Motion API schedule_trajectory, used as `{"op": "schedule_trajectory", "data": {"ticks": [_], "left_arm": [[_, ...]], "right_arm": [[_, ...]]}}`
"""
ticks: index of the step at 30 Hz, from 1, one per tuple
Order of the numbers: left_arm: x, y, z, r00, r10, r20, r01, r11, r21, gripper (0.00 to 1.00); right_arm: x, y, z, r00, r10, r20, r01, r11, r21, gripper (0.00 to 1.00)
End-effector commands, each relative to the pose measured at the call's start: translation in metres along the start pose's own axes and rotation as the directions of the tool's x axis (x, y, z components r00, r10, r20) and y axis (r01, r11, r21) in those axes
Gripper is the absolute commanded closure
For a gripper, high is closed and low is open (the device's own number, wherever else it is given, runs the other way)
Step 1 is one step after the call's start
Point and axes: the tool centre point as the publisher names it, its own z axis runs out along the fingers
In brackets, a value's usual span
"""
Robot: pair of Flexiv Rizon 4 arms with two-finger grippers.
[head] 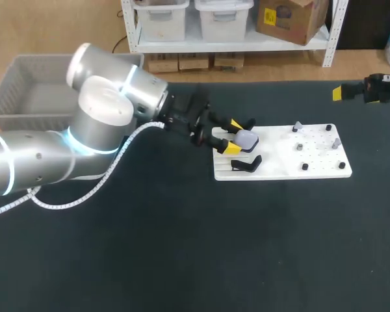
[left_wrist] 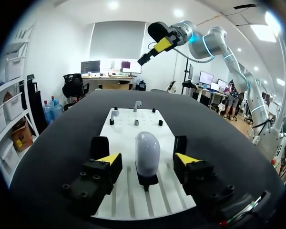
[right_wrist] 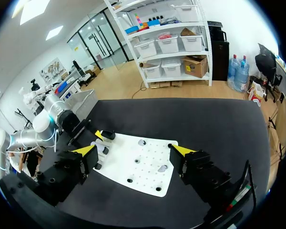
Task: Pick up each earbud case from the left stands, insert the matching earbuds, close the lid, and place the case in the box.
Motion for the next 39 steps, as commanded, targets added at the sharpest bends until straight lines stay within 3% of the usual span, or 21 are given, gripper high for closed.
{"op": "schedule_trajectory", "data": {"ticks": [1,7,12,20,39], "left_arm": [[0.0005,0.0044,0.0021,1.000,-0.002,-0.002,0.002,1.000,0.010,0.33],[0.0011,0.0036,0.0031,1.000,-0.005,-0.002,0.005,1.000,0.012,0.42],[0.0012,0.0022,0.0040,1.000,-0.004,0.000,0.004,1.000,0.013,0.59],[0.0042,0.0003,0.0064,1.000,-0.005,-0.006,0.005,1.000,0.015,0.56],[0.0040,0.0019,0.0094,1.000,-0.003,-0.015,0.003,1.000,0.009,0.58]], "right_arm": [[0.0001,-0.0010,-0.0002,1.000,-0.001,-0.001,0.001,1.000,-0.004,0.00],[0.0001,-0.0010,-0.0002,1.000,-0.001,-0.001,0.001,1.000,-0.004,0.00],[0.0001,-0.0010,-0.0002,1.000,-0.001,-0.001,0.001,1.000,-0.004,0.00],[0.0001,-0.0010,-0.0002,1.000,-0.001,-0.001,0.001,1.000,-0.004,0.00],[0.0001,-0.0010,-0.0002,1.000,-0.001,-0.001,0.001,1.000,-0.004,0.00]]}}
